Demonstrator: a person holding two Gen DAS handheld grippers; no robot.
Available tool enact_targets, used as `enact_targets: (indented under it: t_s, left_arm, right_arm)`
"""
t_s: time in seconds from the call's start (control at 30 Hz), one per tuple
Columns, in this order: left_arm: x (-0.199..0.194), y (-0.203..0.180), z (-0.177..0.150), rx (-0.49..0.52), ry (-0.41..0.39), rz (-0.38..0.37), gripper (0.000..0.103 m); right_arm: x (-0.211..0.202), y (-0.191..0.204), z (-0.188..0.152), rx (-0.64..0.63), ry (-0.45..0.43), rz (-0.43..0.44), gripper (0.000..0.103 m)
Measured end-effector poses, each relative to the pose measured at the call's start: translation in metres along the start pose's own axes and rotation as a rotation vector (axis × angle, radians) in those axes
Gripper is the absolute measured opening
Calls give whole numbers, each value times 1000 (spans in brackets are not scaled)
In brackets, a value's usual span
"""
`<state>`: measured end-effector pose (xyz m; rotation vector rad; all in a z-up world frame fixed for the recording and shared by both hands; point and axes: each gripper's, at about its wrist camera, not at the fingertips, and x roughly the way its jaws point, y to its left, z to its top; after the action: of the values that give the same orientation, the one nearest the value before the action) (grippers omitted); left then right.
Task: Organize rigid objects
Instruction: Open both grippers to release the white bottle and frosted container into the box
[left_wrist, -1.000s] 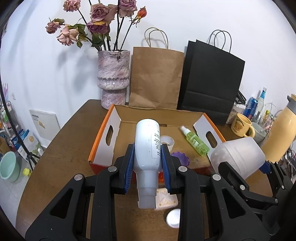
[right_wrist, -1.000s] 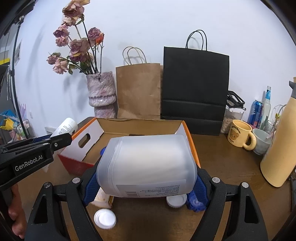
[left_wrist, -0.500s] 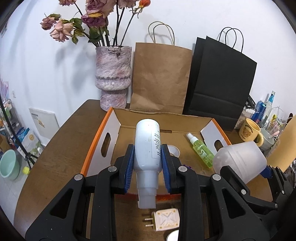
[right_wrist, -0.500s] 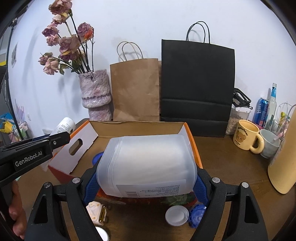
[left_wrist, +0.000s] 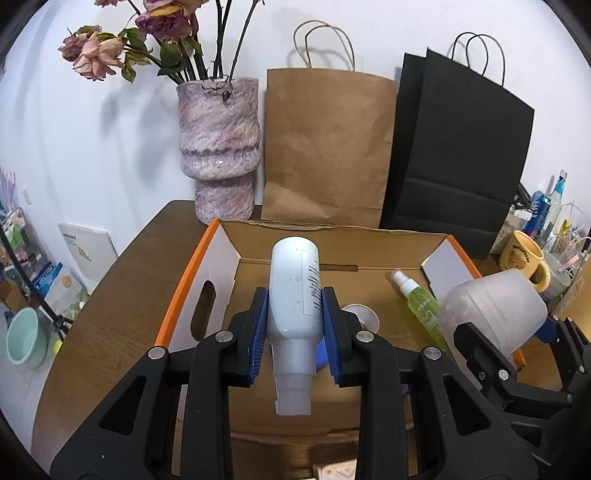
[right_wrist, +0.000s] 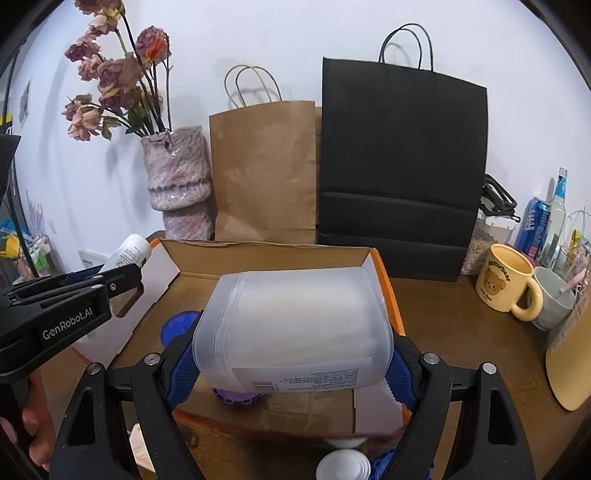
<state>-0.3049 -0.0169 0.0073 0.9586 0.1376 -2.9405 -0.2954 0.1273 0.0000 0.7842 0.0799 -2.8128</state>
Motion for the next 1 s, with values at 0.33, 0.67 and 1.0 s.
enact_targets:
  t_s: [0.33, 0.67, 1.0]
  left_arm:
    - [22, 5, 4, 20, 20, 20, 24]
    - [17, 15, 3, 6, -32, 54, 88]
    - [6, 17, 7, 0, -74, 67, 103]
  right_arm:
    - [25, 2, 2, -36, 32, 4, 87]
    - [25, -6, 2, -29, 53, -30, 90]
    - [25, -10, 2, -14, 57, -27, 90]
